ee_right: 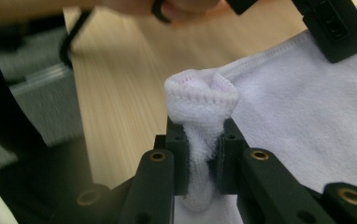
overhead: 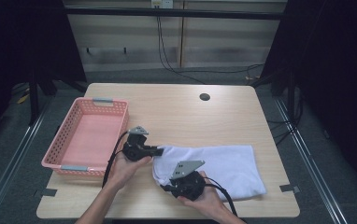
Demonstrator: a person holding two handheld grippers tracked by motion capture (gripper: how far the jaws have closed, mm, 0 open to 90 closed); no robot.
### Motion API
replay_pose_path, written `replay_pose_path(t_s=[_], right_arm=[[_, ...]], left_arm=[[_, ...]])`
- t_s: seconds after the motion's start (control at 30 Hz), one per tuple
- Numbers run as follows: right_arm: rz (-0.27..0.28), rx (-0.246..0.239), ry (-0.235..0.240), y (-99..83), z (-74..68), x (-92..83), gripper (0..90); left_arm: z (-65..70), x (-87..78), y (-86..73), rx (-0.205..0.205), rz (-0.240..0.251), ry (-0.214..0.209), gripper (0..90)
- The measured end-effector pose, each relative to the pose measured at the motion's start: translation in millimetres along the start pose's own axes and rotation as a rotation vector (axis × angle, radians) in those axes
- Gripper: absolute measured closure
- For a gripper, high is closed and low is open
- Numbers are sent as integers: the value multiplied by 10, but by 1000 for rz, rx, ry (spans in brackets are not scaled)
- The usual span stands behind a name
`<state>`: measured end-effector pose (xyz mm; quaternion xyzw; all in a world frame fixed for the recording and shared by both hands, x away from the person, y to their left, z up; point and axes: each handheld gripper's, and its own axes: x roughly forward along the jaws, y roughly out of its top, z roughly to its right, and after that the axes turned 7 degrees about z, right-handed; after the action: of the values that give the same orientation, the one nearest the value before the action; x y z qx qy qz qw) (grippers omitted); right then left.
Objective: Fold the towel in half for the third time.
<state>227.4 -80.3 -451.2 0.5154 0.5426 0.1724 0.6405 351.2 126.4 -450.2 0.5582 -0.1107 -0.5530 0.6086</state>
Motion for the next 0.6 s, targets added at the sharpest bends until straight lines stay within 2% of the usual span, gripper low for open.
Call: replay_pose_path(t_s=[0.07,0.2,0.3,0.37,0.43,0.57,0.6], right_arm=[[43,-5,1,145,-17,-35,798],[162,8,25,475,-51,-122,798],[235,29,36,636,-50,-191,797],[266,49,42,636,-21,-251,797],[274,58,17,563,1,-330,796],[279,99,-38,301,83,-562,794],[278,104,-53,230,97,-634,794]], left_arm=[[46,-115,173,29,11,17,808],[158,-332,518,68,33,41,808],[280,-388,697,126,41,63,807],[330,-298,726,130,22,56,806],[366,-124,700,131,1,34,806],[476,247,637,110,-25,-17,797],[514,334,627,119,-37,-29,797]])
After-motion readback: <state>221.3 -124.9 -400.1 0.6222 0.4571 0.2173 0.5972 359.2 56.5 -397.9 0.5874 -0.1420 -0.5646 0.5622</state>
